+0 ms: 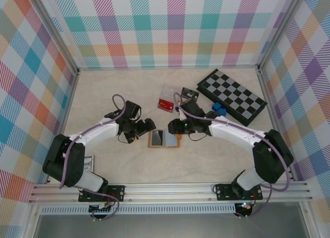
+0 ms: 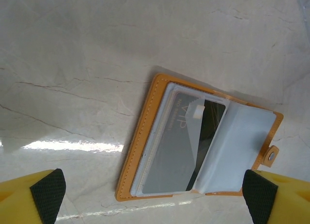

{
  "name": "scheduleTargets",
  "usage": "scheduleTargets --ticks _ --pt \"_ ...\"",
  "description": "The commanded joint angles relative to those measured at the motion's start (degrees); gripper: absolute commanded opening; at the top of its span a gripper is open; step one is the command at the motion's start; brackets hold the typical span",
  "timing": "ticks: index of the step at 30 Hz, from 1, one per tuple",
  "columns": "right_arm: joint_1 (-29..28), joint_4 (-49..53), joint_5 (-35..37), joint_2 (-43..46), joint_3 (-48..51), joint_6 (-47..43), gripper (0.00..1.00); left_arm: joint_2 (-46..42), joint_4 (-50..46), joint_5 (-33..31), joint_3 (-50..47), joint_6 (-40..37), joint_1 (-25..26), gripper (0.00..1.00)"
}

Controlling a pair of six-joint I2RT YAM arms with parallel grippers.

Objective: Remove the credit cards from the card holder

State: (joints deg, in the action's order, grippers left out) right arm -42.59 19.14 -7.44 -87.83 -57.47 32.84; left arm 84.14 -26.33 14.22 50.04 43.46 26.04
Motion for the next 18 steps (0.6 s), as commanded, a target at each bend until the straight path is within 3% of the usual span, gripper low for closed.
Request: scheduleTargets --ticks 1,9,18 --pt "-2.27 -3.74 0.77 -3.8 -1.25 8.87 0.43 -1.69 2.33 0.04 -0.95 1.28 -0.82 0.93" --pt "-3.55 -4.66 -0.63 -9.75 -3.84 14.61 0.38 -0.06 5.56 4.12 -2.12 1.76 -0.81 0.76" --pt "-3.47 -4.22 -2.82 -15.76 -8.35 15.3 0.3 3.95 8.0 8.58 -1.55 1.63 -0.56 0.51"
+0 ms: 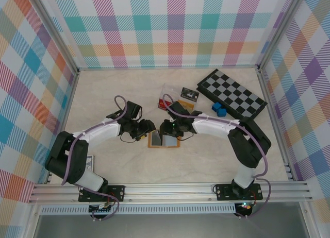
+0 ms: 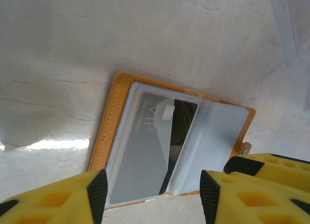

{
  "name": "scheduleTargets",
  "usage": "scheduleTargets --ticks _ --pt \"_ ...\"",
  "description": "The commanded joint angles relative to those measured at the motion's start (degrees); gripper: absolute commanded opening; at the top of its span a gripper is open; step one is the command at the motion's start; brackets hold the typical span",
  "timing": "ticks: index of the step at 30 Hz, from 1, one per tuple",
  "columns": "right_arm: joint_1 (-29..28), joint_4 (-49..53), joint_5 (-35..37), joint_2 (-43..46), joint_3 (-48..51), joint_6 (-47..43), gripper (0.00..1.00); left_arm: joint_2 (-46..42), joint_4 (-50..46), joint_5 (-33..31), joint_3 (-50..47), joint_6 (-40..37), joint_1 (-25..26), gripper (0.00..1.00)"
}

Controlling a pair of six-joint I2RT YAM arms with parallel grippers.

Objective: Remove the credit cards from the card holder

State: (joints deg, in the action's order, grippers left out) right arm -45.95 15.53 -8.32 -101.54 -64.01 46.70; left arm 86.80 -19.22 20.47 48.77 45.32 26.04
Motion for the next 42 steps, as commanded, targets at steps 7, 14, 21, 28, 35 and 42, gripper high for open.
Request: scheduleTargets --ticks 7,14,21,28,35,42 --pt "-0.02 -1.29 -3.81 -4.63 -2.35 1.47 0.23 3.32 1.37 3.99 -0.17 -0.72 -0.38 0.34" --pt "0.16 -0.44 -3.43 -5.4 -2.31 1.26 0.23 5.36 1.63 4.91 0.01 -1.15 -0.21 0.27" --pt "0.25 2.59 -3.49 -7.15 -4.26 0.24 0.24 6.35 0.0 3.73 0.85 -2.18 -0.15 0.21" --pt "0.25 3.22 -3.82 -8.06 -4.72 -0.1 0.24 7.93 -0.4 3.78 0.98 -2.44 -0.2 0.18" --pt "0.25 3.93 -4.56 -8.97 -4.99 -0.47 0.25 8.47 -0.37 4.27 1.4 -3.13 -0.16 0.15" --pt "0.25 4.54 -4.56 -10.13 -5.51 -0.99 0.26 8.91 -0.71 4.58 1.23 -3.6 -0.07 0.14"
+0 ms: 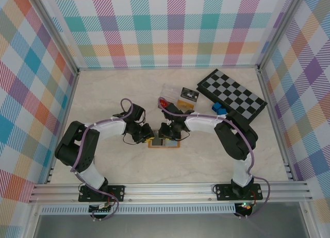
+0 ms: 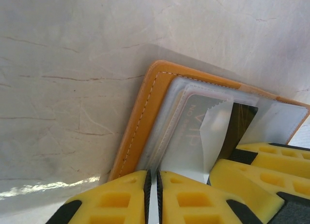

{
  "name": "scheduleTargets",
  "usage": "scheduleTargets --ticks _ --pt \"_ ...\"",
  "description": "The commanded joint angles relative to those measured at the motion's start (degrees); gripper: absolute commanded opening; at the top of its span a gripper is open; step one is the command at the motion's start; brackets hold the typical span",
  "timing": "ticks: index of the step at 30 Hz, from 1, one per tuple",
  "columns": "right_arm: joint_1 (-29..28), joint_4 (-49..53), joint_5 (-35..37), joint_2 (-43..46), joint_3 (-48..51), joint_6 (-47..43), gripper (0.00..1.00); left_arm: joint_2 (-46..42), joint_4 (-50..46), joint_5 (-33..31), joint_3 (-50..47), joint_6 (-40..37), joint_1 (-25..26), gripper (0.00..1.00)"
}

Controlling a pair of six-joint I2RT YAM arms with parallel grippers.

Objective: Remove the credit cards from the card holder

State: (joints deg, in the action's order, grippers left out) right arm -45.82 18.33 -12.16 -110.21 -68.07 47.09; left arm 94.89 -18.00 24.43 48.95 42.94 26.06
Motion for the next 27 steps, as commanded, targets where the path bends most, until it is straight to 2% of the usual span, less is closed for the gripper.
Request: scheduleTargets --ticks 1,7,16,27 --pt "0.08 2.02 -0.52 -1.5 -1.49 -1.37 0.26 0.8 -1.95 0.62 0.92 -1.34 -0.05 0.14" --pt "0.12 3.53 0.18 -2.2 -1.96 -2.55 0.25 0.14 -1.86 0.28 0.72 -1.37 -0.06 0.16" --pt "0.14 5.14 2.61 -1.76 -1.54 -3.58 0.16 -0.15 -2.72 -0.73 0.93 -1.45 -0.05 0.17" --pt "0.12 5.52 3.73 1.21 -0.9 -4.24 0.15 -4.36 -4.66 -1.85 2.21 -2.77 -0.2 0.17"
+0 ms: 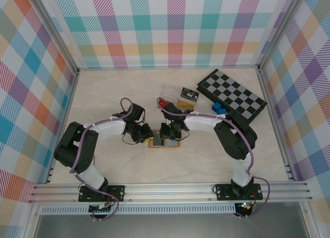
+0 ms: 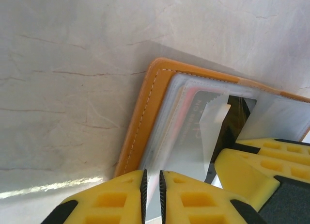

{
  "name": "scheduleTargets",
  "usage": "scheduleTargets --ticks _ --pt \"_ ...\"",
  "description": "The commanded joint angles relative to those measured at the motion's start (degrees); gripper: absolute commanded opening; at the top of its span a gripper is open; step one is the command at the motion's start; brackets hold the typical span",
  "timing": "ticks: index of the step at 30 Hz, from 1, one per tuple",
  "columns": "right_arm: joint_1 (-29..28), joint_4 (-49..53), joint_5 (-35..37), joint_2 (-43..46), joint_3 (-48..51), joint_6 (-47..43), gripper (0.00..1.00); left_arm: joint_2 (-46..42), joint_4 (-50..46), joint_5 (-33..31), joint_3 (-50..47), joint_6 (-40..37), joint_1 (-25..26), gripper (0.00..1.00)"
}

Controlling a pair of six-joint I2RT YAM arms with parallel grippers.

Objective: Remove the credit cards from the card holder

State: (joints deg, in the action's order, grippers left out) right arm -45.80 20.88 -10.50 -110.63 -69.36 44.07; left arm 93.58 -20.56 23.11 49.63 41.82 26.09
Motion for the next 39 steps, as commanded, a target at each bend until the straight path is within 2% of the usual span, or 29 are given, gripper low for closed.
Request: scheduleTargets --ticks 1,7,13,16,27,39 --pt "0.12 2.61 1.7 1.86 0.52 -1.18 0.15 -3.43 -0.73 0.51 1.21 -1.3 -0.25 0.17" --pt "0.1 2.23 0.86 1.74 0.54 -1.36 0.15 -1.27 6.41 5.32 -0.17 0.67 -0.29 0.16" --pt "0.15 2.89 1.35 1.38 0.46 -1.46 0.12 1.71 7.29 6.58 0.09 0.33 -0.21 0.14" --pt "0.16 4.6 1.92 1.03 -0.34 -2.05 0.11 3.1 5.44 4.56 0.43 -0.39 -0.33 0.14" --pt "0.25 5.32 5.57 3.2 0.84 -2.66 0.08 3.82 5.17 3.41 -0.64 -0.59 -0.86 0.17" --pt "1.33 1.06 2.84 4.54 3.71 -3.01 0.08 3.88 5.1 3.98 -0.58 -1.13 -1.04 0.2"
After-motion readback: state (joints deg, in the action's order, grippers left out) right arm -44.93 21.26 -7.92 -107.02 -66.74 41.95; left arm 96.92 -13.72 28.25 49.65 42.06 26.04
